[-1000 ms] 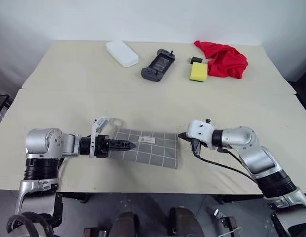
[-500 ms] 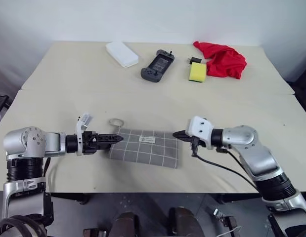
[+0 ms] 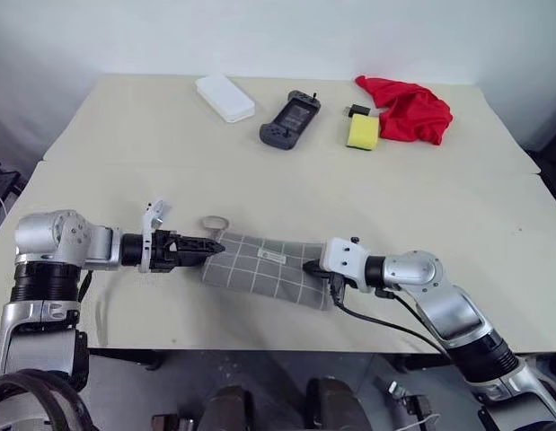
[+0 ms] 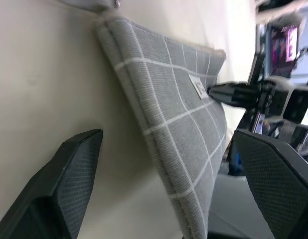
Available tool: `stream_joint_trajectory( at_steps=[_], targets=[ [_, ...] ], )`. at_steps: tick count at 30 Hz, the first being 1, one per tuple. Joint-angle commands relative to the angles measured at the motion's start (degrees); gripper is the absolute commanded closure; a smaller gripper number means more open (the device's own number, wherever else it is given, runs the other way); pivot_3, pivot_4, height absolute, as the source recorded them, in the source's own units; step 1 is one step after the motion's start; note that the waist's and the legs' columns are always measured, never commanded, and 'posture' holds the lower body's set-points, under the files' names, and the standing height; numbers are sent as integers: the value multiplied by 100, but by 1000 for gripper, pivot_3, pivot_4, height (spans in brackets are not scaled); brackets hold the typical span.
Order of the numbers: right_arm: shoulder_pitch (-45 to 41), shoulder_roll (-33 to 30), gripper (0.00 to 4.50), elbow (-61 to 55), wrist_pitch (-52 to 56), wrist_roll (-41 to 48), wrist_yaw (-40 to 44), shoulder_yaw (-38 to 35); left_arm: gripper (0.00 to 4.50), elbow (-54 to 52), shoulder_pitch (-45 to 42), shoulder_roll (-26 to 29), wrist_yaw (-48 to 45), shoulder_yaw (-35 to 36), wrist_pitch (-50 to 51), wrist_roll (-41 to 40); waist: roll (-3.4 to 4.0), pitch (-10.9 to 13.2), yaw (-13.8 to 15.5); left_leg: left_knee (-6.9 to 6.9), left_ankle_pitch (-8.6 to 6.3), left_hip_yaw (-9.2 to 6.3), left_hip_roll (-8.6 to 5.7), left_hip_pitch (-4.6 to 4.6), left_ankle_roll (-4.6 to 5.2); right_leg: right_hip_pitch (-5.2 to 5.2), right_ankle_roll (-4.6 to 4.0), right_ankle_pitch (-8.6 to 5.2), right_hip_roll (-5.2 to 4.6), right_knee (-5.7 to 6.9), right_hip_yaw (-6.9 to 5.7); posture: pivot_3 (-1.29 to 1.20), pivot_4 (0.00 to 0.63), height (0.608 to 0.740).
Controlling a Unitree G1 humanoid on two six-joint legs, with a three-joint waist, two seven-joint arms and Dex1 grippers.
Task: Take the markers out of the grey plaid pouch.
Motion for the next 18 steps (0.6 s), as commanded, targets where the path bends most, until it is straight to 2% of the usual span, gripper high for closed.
stream_joint_trajectory(
  at_steps=[1,7,11,18],
  targets=[
    [4,-52,4445,42,-113,-97,76,95,0,283,-152,-84,-233,-279,-151,120,0,0,4,0,0,0,-1,0,0,0,0,0,0,0,0,0,150,740],
    [24,-24,4445,12,-129,-126,89,89,0,645,-385,-253,-435,-449,-282,259,0,0,17,2,0,-1,-1,0,1,2,0,0,0,0,-1,0,150,740],
    [122,-106,4500,-29,-186,-145,110,56,868,1042,-576,-326,-625,-631,-575,487,0,0,21,2,0,-1,-2,0,1,3,0,0,1,0,-3,0,150,740],
    [141,-127,4500,-40,-215,-151,139,40,2885,1200,-706,-456,-896,-775,-618,566,0,0,39,2,0,-1,-3,-2,1,2,0,0,2,-7,-3,0,150,740]
  ],
)
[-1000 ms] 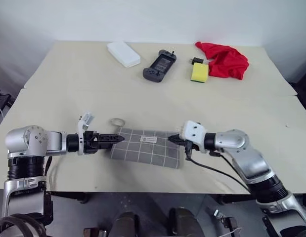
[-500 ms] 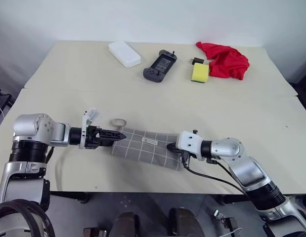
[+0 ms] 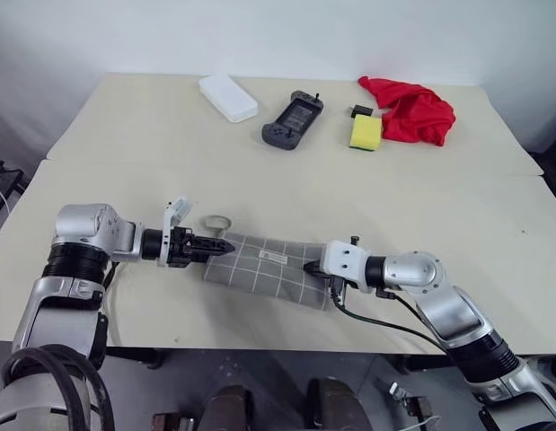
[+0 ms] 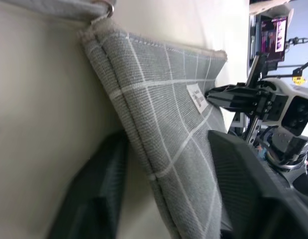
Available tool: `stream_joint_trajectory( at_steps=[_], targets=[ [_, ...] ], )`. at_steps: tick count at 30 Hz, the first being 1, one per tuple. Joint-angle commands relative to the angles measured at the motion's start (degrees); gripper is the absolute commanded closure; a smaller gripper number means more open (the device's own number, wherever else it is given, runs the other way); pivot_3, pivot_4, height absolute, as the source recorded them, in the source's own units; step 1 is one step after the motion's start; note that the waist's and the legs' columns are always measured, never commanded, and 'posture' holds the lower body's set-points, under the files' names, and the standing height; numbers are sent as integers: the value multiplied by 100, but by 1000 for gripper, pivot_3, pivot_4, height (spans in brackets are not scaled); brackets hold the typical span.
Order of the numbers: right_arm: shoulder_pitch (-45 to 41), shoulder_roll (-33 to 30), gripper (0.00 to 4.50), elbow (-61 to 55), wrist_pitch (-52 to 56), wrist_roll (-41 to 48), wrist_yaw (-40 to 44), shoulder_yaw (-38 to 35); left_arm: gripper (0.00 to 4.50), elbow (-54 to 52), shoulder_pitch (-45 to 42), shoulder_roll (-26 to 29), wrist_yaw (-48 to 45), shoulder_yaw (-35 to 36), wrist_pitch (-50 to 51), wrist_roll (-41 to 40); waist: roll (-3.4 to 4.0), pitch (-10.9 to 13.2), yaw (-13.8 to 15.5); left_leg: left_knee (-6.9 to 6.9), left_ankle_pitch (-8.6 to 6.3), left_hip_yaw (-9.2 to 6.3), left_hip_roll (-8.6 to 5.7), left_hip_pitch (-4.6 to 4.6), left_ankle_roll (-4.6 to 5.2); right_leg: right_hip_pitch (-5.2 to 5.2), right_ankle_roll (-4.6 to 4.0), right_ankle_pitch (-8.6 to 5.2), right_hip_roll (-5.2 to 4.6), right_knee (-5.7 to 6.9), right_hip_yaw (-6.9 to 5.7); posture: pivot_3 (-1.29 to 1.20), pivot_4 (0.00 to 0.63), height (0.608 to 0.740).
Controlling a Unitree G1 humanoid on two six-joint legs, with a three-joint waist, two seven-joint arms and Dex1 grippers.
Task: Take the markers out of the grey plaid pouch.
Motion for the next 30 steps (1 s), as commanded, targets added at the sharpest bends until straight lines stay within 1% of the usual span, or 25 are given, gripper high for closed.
stream_joint_trajectory(
  at_steps=[1,5,6,10,13,15,17,19,21,22,24,25,27,29,30],
  targets=[
    [116,-99,4500,-90,4,-24,92,33,3253,-32,-90,-43,-160,25,37,1,0,0,0,0,0,0,1,0,0,0,0,0,0,-1,0,0,150,740],
    [139,-119,4500,-134,-9,-8,95,10,4381,-287,56,-148,-219,96,263,-164,0,0,14,0,0,-1,3,-1,0,0,0,0,0,-4,-1,0,150,740],
    [154,-127,4500,-150,-18,-1,102,8,4475,-321,76,-167,-213,126,281,-175,0,0,23,0,0,-1,4,-1,0,0,1,0,-1,-4,-1,0,150,740],
    [226,-107,4500,-226,-81,98,88,-86,4475,-412,138,-264,-171,466,245,-260,0,0,65,0,0,-1,4,-1,1,1,2,1,-1,-7,-1,0,150,740],
    [302,96,4500,-321,-83,440,-139,-501,4475,-631,260,-291,-139,862,105,-345,-1,0,77,0,0,-2,12,-3,1,2,3,2,-2,-12,-2,0,150,740],
    [367,273,4500,-507,-21,1172,-108,-1085,4475,-985,453,-296,-153,1272,-372,-427,6,5,73,0,0,-2,17,-5,1,1,5,3,-2,-15,-3,0,150,740],
    [470,325,4136,-768,267,1931,44,-1567,4500,-1019,528,-370,109,1702,-669,-420,11,10,77,0,0,-3,21,-7,0,1,5,3,-2,-16,-5,0,150,740],
    [602,190,3585,-967,574,2552,207,-1997,4500,-1426,875,-471,-8,2010,-1809,-334,11,10,78,0,0,-4,20,-7,0,2,7,4,-2,-18,-8,0,150,740],
    [790,-138,3003,-1086,1214,3212,348,-2526,4500,-1955,1345,-661,-159,2351,-3361,-152,16,11,83,-5,0,-5,21,-6,0,6,8,6,-5,-28,-12,0,150,740],
    [851,-300,2642,-1101,1513,3477,393,-2713,4500,-2094,1493,-734,-93,2364,-3990,49,15,11,94,-9,-1,-6,19,-4,2,8,9,6,-10,-30,-12,0,150,740],
    [839,-405,2030,-1060,1737,3741,251,-2996,4500,-2315,1734,-821,-209,2148,-5222,490,15,12,101,-12,-3,-7,18,-8,5,12,12,10,-10,-52,-21,0,150,740],
    [783,-452,1651,-1026,1980,3968,182,-3129,4500,-2310,1810,-873,-209,2003,-6097,853,15,11,104,-14,-2,-4,24,-10,5,12,8,21,-6,-67,-25,0,150,740],
    [611,-554,1119,-946,2326,4255,87,-3313,4500,-2095,1865,-918,-100,1654,-7727,1640,15,11,113,-15,-1,4,21,-10,7,13,10,29,-3,-76,-25,0,150,740],
    [227,-584,407,-835,2868,4734,-94,-3446,4500,-1665,1820,-880,170,1182,-9737,2671,15,11,116,-15,1,10,14,-10,11,13,13,37,-4,-82,-23,0,150,740],
    [-8,-555,125,-773,3151,4964,-262,-3491,4500,-1384,1742,-844,588,1025,-10637,3234,15,11,114,-16,1,13,13,-10,12,13,14,40,-5,-88,-22,0,150,740]
  ],
)
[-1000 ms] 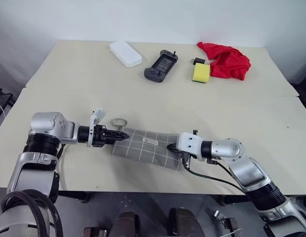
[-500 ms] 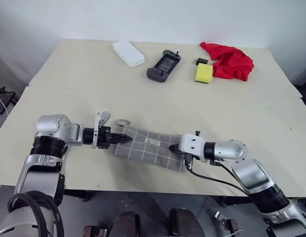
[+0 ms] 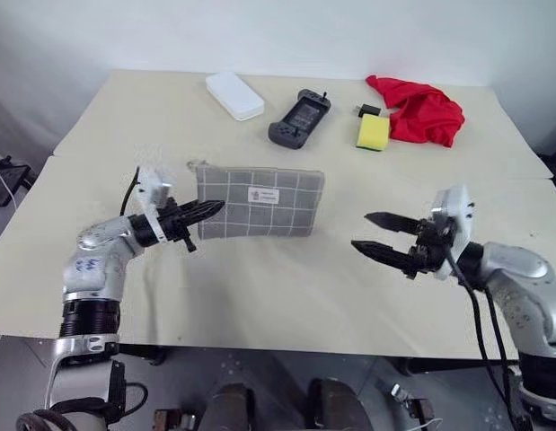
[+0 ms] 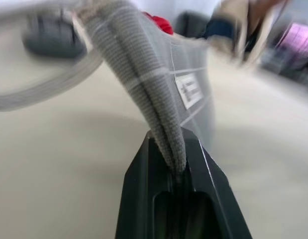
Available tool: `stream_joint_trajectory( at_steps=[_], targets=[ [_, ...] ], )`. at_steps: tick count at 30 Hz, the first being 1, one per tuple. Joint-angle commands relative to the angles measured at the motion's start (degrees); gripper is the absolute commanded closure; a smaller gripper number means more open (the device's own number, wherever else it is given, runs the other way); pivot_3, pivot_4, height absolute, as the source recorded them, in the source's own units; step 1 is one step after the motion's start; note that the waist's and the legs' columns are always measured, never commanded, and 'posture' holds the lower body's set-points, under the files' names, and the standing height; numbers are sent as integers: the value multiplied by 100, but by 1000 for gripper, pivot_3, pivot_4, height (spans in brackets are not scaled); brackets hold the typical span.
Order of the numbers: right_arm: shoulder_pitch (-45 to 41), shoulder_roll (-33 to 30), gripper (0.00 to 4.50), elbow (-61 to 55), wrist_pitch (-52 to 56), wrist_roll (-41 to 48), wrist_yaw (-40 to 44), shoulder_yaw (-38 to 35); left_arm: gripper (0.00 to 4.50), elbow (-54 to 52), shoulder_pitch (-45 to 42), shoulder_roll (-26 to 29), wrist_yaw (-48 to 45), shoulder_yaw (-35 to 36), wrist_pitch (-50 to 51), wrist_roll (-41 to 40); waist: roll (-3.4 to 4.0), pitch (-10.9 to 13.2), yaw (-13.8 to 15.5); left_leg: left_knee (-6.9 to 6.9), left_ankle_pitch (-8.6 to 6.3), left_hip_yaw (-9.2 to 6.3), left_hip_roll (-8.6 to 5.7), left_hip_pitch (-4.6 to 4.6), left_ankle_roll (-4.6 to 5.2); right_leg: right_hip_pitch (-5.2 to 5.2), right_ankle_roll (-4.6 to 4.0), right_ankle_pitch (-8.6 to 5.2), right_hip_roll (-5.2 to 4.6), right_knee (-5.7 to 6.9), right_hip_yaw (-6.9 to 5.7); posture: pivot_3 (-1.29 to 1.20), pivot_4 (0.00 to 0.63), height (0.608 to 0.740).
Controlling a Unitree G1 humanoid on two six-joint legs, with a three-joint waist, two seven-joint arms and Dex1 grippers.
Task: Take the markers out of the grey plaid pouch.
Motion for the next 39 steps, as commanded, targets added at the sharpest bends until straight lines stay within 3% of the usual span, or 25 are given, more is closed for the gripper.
stream_joint_trajectory(
  at_steps=[1,2,5,12,15,20,26,33,36,39],
  targets=[
    [-728,5,34,123,982,947,-535,-354,4500,730,-223,96,914,-588,-3099,1735,0,0,-1,0,0,1,2,0,1,-1,0,2,-1,-2,1,0,150,740],
    [-943,-10,34,140,1304,1143,-636,-283,4500,983,-328,156,1388,-712,-3714,2253,0,0,0,0,0,1,1,0,3,-2,1,3,-3,-7,1,0,150,740],
    [-1296,-32,34,72,1864,1362,-835,5,4500,1508,-523,151,1813,-953,-4889,2717,0,0,-2,-13,1,1,7,-2,4,-8,1,5,-2,3,-2,0,150,740],
    [-2366,748,34,160,2738,1680,-1954,437,4500,1998,-1027,4,3774,-1343,-5890,4318,0,0,-4,-23,0,0,-15,-21,14,-22,7,8,-20,0,-50,0,150,740],
    [-2757,993,34,263,2892,1739,-2214,447,4500,2032,-1007,-75,3797,-1481,-5853,4119,0,0,-7,-24,2,-2,-14,-22,18,-22,9,9,-31,3,-60,0,150,740],
    [-2939,832,34,251,2524,1655,-1731,452,4500,2083,-1385,-325,3714,-1031,-5117,2852,0,0,-3,-23,5,-10,-21,-32,33,-23,13,11,-52,5,-87,0,150,740],
    [-2894,848,34,281,1872,1444,-1390,471,4500,2351,-1815,-237,4375,-1063,-5315,3386,0,0,-28,14,8,-10,-34,-87,39,-41,21,15,-72,2,-175,0,150,740],
    [-2648,1106,34,552,1366,722,-1825,762,4500,2905,-1645,-544,4634,-1652,-5791,3870,0,0,-28,16,9,0,-44,-89,39,-39,15,19,-83,4,-232,0,150,740],
    [-2428,1193,34,627,973,69,-1993,1133,4500,3051,-1351,-762,4465,-1872,-5920,3737,0,0,-16,19,9,-4,-43,-86,39,-29,15,19,-87,4,-243,0,150,740],
    [-2269,1312,34,521,908,-39,-2029,1220,4500,2940,-1157,-827,4254,-1996,-6008,3568,1,1,-31,20,9,-3,-45,-89,39,-31,15,19,-90,3,-247,0,150,740]
  ],
)
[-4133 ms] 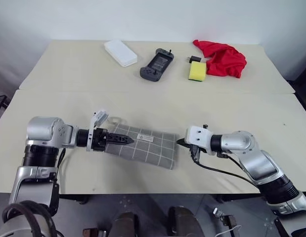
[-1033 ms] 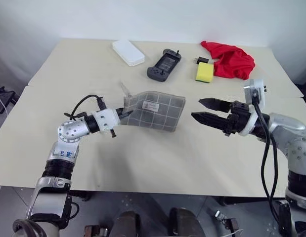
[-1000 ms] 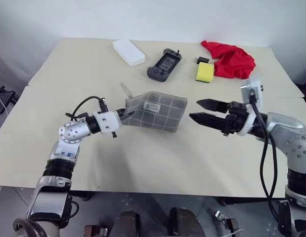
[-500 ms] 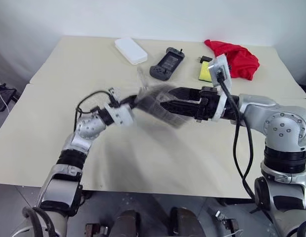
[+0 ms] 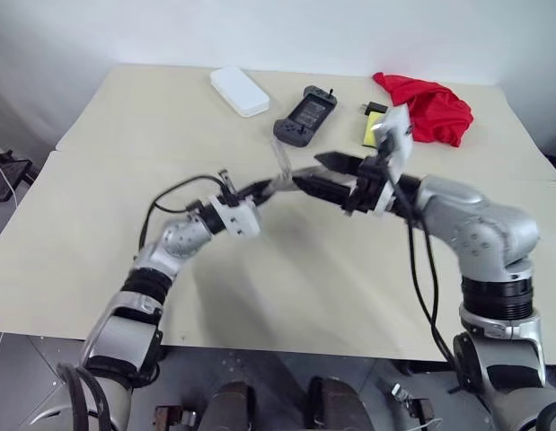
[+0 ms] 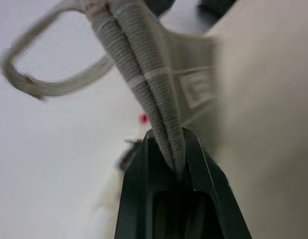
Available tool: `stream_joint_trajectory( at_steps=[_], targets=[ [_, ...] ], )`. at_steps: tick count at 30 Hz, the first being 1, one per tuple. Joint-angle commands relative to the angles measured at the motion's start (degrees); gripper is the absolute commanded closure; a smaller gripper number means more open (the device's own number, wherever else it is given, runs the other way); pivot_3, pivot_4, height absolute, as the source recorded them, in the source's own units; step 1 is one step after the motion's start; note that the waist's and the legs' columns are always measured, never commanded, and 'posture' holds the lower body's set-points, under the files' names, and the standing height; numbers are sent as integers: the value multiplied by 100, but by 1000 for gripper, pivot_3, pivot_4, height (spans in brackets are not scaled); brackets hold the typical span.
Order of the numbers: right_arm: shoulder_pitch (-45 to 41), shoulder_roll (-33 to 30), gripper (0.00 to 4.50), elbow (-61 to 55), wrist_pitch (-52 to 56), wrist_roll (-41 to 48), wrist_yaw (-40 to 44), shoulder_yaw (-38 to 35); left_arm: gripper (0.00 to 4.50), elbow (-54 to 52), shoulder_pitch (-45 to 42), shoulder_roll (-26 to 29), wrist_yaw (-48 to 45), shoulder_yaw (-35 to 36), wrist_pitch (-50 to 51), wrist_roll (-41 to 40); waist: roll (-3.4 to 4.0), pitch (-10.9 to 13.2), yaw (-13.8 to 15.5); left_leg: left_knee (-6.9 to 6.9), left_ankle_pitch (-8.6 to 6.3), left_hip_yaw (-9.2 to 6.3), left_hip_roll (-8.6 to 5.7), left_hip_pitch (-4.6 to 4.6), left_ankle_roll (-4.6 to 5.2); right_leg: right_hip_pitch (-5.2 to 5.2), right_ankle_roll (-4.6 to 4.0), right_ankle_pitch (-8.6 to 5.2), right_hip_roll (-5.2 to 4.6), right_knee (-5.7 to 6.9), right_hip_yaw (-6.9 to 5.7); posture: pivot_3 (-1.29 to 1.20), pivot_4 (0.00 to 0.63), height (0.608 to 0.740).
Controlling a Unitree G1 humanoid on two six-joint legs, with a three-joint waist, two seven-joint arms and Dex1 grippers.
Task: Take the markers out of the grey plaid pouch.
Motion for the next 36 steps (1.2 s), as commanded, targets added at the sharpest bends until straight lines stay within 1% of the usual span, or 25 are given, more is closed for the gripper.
stream_joint_trajectory(
  at_steps=[1,4,8,11,14,16,17,18,19,27,28,29,32,36],
  targets=[
    [49,55,34,-251,-179,-175,-76,10,4500,-212,93,-23,-216,-82,-171,-265,1,0,-1,0,0,0,0,0,0,-1,0,0,0,0,-2,0,150,740],
    [125,68,34,-324,-63,-265,-123,69,4500,-385,243,-4,-362,-147,-187,-323,1,0,-1,3,0,-1,3,1,0,0,0,0,0,0,-7,0,150,740],
    [103,151,34,-469,612,228,-71,-56,4500,-503,387,9,-497,-140,-34,-416,1,0,-1,4,0,-2,9,1,0,1,-1,0,0,1,-8,0,150,740],
    [37,157,34,-570,1221,586,-195,-179,4500,-540,386,34,-510,-128,1,-391,1,0,-1,6,0,-4,10,1,0,2,-1,0,0,2,-8,0,150,740],
    [-102,238,34,-468,1546,496,-576,-182,4500,-544,385,51,-508,-135,26,-369,1,0,0,10,0,-4,10,1,0,4,-1,1,0,3,-8,0,150,740],
    [-161,285,34,-422,1620,462,-681,-168,4500,-555,398,55,-512,-135,52,-382,1,0,0,12,0,-5,11,1,0,4,-2,1,0,4,-8,0,150,740],
    [-170,283,418,-432,1622,451,-685,-153,4500,-569,409,57,-512,-135,65,-383,1,0,2,12,0,-5,11,1,0,4,-2,1,0,5,-8,0,150,740],
    [-179,297,606,-439,1625,453,-694,-157,4500,-578,419,63,-512,-136,70,-382,1,0,5,12,0,-5,11,1,0,4,-2,1,0,5,-8,0,150,740],
    [-193,333,897,-433,1645,467,-731,-182,4500,-581,428,68,-519,-136,78,-389,1,0,5,12,0,-5,11,1,0,4,-2,1,-1,5,-8,0,150,740],
    [-161,459,3718,-462,1464,547,-755,-335,4500,-655,530,69,-559,-130,170,-440,1,0,-3,12,0,-5,10,1,0,4,-2,1,0,5,-9,0,150,740],
    [-160,474,4008,-457,1427,546,-757,-354,4500,-659,534,67,-566,-130,176,-447,1,0,-2,12,0,-5,10,1,0,4,-2,1,0,5,-9,0,150,740],
    [-163,482,4409,-450,1405,545,-748,-371,4500,-663,537,65,-573,-129,180,-455,1,0,1,12,0,-5,10,1,0,5,-2,1,0,5,-9,0,150,740],
    [-180,514,4459,-382,1289,537,-711,-466,4500,-670,548,54,-621,-134,179,-511,1,0,-1,13,0,-5,9,1,0,5,-2,1,0,4,-8,0,150,740],
    [-207,573,4459,-187,1071,684,-683,-844,4500,-708,606,-3,-1003,-84,318,-1038,1,0,-1,13,0,-4,10,1,0,5,-2,1,0,5,-9,0,150,740]
  ],
)
